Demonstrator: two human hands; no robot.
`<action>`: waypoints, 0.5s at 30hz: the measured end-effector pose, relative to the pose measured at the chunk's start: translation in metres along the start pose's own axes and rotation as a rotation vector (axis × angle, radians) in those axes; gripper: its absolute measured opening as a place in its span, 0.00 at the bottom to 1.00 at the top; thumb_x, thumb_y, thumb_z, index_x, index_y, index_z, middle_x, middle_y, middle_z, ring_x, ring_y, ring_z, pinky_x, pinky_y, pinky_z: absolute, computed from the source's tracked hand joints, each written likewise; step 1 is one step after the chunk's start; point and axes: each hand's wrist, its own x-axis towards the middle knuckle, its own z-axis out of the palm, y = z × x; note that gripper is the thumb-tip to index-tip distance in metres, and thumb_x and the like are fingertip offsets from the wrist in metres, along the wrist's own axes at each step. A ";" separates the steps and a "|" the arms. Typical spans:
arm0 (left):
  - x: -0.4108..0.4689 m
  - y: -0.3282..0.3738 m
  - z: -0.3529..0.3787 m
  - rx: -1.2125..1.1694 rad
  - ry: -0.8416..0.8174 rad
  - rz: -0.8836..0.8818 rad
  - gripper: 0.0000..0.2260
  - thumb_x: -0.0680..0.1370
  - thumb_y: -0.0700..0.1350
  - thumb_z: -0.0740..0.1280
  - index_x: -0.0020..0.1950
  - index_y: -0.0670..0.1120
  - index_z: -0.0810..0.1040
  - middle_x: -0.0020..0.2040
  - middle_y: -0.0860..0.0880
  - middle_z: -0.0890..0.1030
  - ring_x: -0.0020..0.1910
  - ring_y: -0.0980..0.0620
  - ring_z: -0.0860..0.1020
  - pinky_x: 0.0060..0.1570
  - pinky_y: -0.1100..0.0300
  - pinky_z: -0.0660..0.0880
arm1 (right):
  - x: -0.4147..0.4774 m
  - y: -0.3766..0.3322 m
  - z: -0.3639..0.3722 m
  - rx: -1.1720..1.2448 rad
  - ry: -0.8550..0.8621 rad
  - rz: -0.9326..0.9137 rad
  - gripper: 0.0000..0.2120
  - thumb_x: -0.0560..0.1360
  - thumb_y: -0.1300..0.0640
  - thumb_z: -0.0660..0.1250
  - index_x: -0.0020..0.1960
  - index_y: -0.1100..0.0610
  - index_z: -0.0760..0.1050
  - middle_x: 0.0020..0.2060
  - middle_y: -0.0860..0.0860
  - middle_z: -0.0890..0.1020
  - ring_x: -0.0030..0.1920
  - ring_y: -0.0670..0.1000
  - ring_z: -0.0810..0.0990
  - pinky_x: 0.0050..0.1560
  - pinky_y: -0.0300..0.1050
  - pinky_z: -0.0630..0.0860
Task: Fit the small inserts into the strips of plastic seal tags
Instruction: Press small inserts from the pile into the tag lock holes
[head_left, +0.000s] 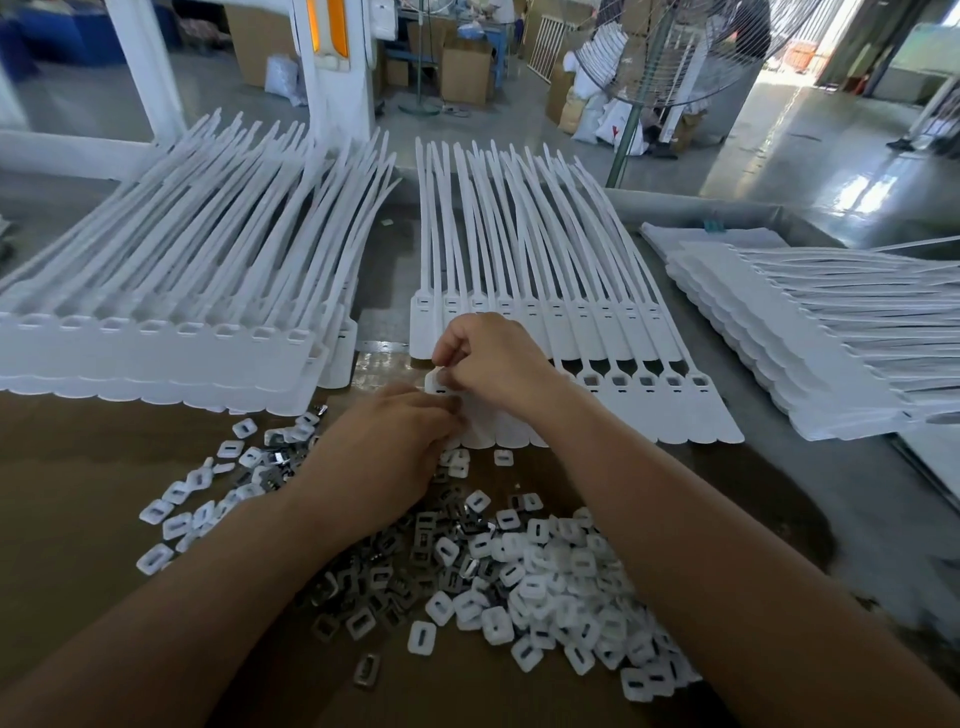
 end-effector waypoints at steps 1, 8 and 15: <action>0.000 0.000 0.000 -0.002 0.001 -0.009 0.07 0.69 0.34 0.69 0.44 0.43 0.84 0.46 0.49 0.83 0.46 0.47 0.80 0.47 0.61 0.72 | 0.001 0.000 0.000 -0.006 0.013 0.012 0.10 0.70 0.64 0.69 0.39 0.50 0.74 0.35 0.41 0.75 0.48 0.48 0.78 0.51 0.45 0.76; 0.000 0.000 0.001 -0.001 -0.011 -0.040 0.08 0.71 0.34 0.68 0.46 0.43 0.83 0.51 0.48 0.83 0.49 0.46 0.79 0.52 0.59 0.69 | 0.010 -0.004 -0.001 -0.028 0.011 0.082 0.08 0.70 0.66 0.66 0.48 0.63 0.80 0.45 0.55 0.82 0.46 0.52 0.80 0.48 0.49 0.78; 0.000 -0.001 0.001 -0.030 -0.012 -0.073 0.10 0.73 0.37 0.66 0.52 0.44 0.82 0.56 0.49 0.80 0.55 0.46 0.77 0.55 0.62 0.63 | 0.002 -0.002 -0.013 0.011 -0.090 0.022 0.06 0.72 0.64 0.67 0.45 0.55 0.78 0.38 0.44 0.76 0.49 0.48 0.77 0.50 0.41 0.75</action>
